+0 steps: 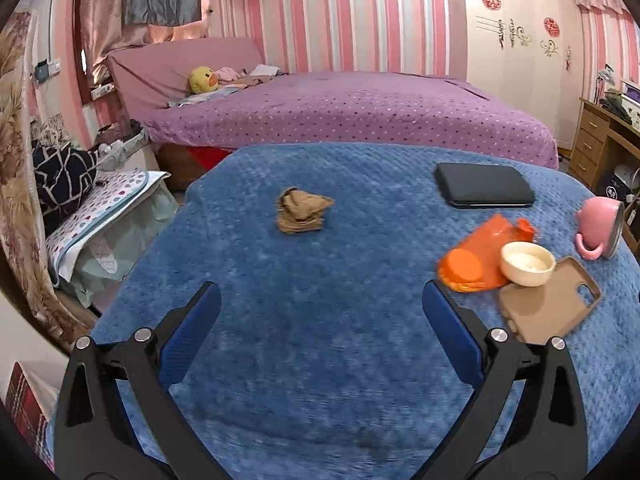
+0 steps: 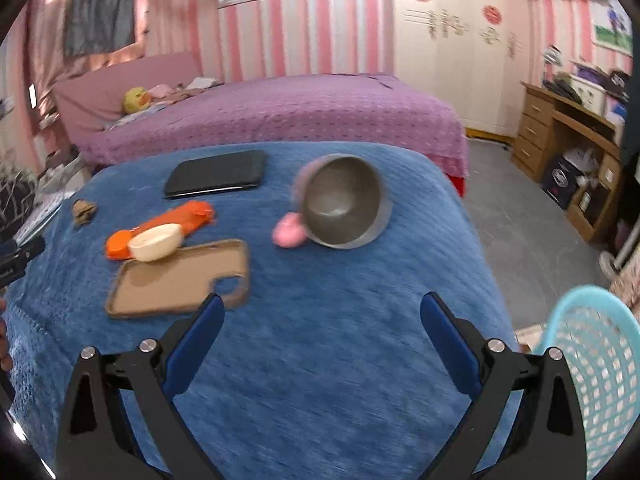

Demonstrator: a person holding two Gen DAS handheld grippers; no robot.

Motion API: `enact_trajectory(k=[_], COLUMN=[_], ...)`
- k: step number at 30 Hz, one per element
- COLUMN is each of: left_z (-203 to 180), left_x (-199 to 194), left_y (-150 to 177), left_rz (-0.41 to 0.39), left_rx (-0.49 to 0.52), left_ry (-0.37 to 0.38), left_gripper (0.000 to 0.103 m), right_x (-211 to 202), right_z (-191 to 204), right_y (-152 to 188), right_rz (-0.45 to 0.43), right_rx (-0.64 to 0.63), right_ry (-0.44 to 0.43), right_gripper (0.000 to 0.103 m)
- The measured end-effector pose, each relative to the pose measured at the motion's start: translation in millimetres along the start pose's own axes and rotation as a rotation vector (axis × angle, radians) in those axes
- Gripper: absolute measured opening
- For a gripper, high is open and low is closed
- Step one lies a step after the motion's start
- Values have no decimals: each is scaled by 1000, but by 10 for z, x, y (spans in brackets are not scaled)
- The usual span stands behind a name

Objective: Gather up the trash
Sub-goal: 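Move both open tools back over the bed toward the tray, then grasp the white bowl with the right tool while the left tool grasps the orange bag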

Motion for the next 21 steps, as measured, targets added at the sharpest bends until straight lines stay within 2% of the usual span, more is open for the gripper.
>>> enact_trajectory(k=[9, 17, 19, 21], left_z=[469, 810, 829, 781], left_x=[191, 335, 339, 338], left_y=[-77, -105, -113, -130], left_rz=[25, 56, 58, 49], left_rx=[-85, -171, -195, -188], left_ry=[-38, -74, -66, -62], left_gripper=[97, 97, 97, 97], right_x=[340, 649, 722, 808], right_z=[767, 1342, 1417, 1478], right_y=[-362, -499, -499, -491], right_rz=[-4, 32, 43, 61], right_rx=[-112, -217, -227, -224], right_ry=[-89, -162, -175, -202], right_gripper=[96, 95, 92, 79])
Point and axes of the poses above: each gripper's, at about its wrist camera, not at the fingertips, and x roughly the way its jaws point, z to its left, y to its underside, the point moved 7 cm from there along x, roughly the way its jaws point, and after that the axes turned 9 degrees about -x, right-handed, at the moved point
